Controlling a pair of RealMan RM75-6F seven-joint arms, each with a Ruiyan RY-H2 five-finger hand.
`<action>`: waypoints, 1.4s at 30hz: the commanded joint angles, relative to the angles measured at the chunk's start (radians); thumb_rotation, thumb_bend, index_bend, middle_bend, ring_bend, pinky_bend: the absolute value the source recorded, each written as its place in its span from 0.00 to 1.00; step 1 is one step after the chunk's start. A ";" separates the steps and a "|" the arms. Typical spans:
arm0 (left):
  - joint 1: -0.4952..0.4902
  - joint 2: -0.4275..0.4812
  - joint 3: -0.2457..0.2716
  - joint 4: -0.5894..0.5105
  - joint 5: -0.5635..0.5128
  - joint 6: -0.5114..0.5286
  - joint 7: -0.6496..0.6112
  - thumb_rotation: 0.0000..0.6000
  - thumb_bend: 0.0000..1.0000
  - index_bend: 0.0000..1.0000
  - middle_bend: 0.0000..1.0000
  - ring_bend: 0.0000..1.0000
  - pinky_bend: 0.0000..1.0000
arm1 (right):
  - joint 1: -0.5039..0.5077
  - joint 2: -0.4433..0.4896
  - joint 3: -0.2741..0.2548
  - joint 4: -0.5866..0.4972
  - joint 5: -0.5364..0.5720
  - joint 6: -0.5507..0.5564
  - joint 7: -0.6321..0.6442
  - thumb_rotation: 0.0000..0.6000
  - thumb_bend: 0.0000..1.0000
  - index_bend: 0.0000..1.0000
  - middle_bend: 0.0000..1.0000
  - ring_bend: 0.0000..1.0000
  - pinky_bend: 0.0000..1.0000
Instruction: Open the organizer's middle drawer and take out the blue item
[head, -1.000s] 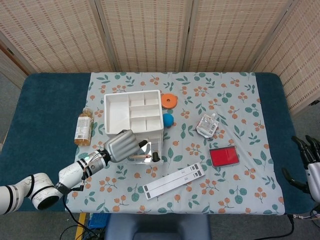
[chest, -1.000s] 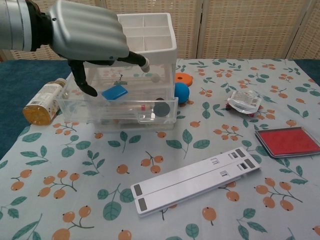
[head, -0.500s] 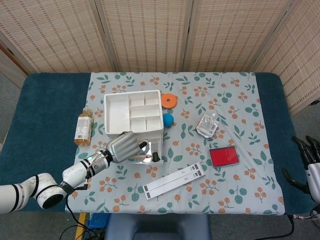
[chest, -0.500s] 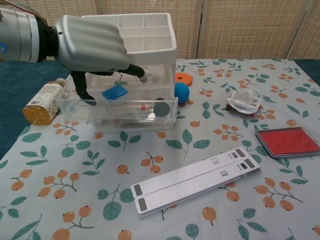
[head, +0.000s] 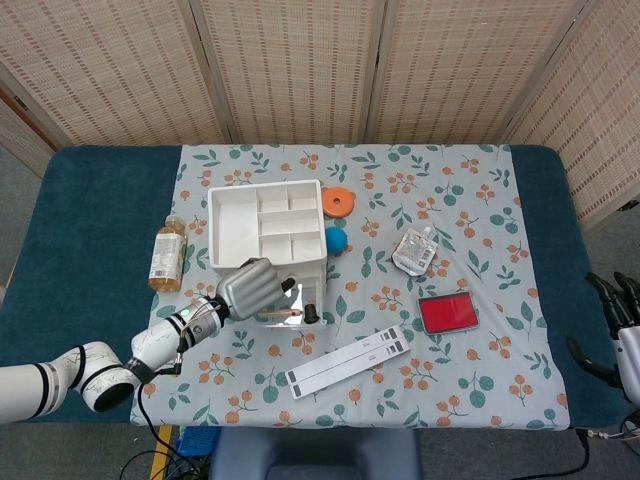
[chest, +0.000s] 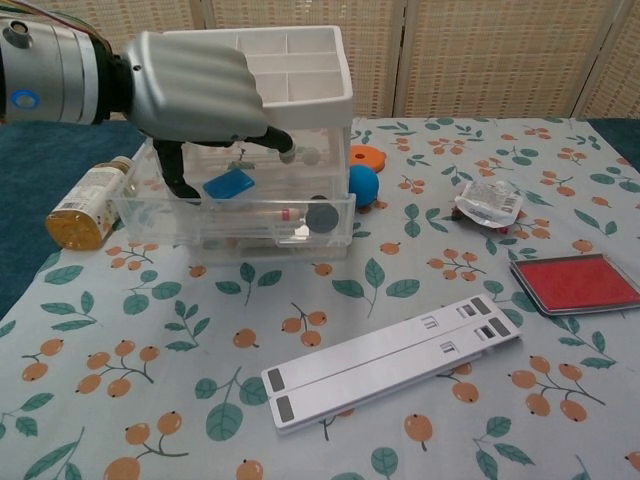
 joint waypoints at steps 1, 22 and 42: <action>-0.001 -0.002 0.003 0.001 0.014 0.004 -0.004 1.00 0.13 0.24 0.90 1.00 1.00 | 0.001 -0.001 0.000 0.000 -0.001 0.000 -0.001 1.00 0.33 0.00 0.14 0.05 0.04; -0.008 -0.029 0.003 0.050 0.062 -0.022 -0.110 1.00 0.13 0.36 0.90 1.00 1.00 | -0.001 -0.001 0.002 -0.003 0.002 0.001 -0.005 1.00 0.33 0.00 0.14 0.05 0.04; -0.002 -0.041 0.008 0.066 0.088 -0.018 -0.141 1.00 0.13 0.48 0.90 1.00 1.00 | -0.003 0.001 0.002 -0.012 0.000 0.003 -0.015 1.00 0.33 0.00 0.14 0.05 0.04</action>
